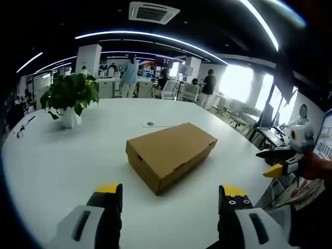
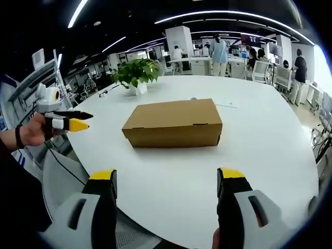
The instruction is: Operate the shoe box by opening the lid, removing the specified soft item, and placing it in the target area until the item is outside and the box remains undamaged.
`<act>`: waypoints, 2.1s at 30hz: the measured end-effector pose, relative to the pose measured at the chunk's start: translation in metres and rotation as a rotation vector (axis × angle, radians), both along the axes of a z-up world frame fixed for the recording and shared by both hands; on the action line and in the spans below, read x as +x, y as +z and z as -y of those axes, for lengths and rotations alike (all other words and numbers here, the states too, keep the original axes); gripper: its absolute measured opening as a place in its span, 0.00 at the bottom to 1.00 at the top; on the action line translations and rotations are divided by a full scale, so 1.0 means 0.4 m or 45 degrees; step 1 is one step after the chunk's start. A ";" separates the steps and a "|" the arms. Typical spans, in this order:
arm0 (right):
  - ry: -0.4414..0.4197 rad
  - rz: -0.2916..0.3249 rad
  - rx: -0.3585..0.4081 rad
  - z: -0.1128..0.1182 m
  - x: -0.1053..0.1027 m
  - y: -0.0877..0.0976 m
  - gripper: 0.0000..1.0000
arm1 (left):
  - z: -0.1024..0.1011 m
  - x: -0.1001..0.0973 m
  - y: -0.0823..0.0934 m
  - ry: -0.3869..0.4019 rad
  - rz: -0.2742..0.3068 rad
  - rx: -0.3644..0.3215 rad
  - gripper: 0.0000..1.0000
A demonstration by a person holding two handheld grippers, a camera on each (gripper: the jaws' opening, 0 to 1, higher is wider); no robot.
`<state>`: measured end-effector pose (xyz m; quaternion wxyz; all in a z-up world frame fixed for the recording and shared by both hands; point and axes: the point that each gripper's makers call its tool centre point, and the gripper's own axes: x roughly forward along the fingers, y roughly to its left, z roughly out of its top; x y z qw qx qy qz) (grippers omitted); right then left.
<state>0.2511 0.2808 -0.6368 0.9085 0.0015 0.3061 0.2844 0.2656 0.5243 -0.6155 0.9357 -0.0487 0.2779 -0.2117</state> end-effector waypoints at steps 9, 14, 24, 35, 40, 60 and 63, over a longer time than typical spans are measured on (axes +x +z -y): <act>-0.015 0.002 0.010 0.004 -0.002 0.002 0.74 | 0.008 0.002 0.001 -0.010 0.004 0.001 0.77; -0.009 -0.001 0.008 0.001 -0.004 -0.001 0.74 | 0.010 -0.003 -0.008 -0.013 -0.002 0.002 0.76; 0.004 -0.013 0.010 -0.005 0.000 -0.010 0.74 | -0.005 -0.006 -0.016 0.013 -0.014 -0.002 0.76; 0.021 -0.029 0.007 -0.015 0.006 -0.021 0.74 | -0.012 -0.003 -0.023 0.030 -0.026 -0.006 0.76; 0.019 -0.037 0.009 -0.013 0.016 -0.028 0.74 | -0.012 -0.001 -0.033 0.029 -0.039 -0.003 0.76; 0.002 -0.038 -0.022 0.068 0.192 -0.046 0.73 | -0.022 0.090 -0.055 0.067 -0.061 -0.029 0.75; 0.003 -0.037 -0.023 0.074 0.232 -0.049 0.73 | -0.020 0.120 -0.056 0.085 -0.058 -0.049 0.74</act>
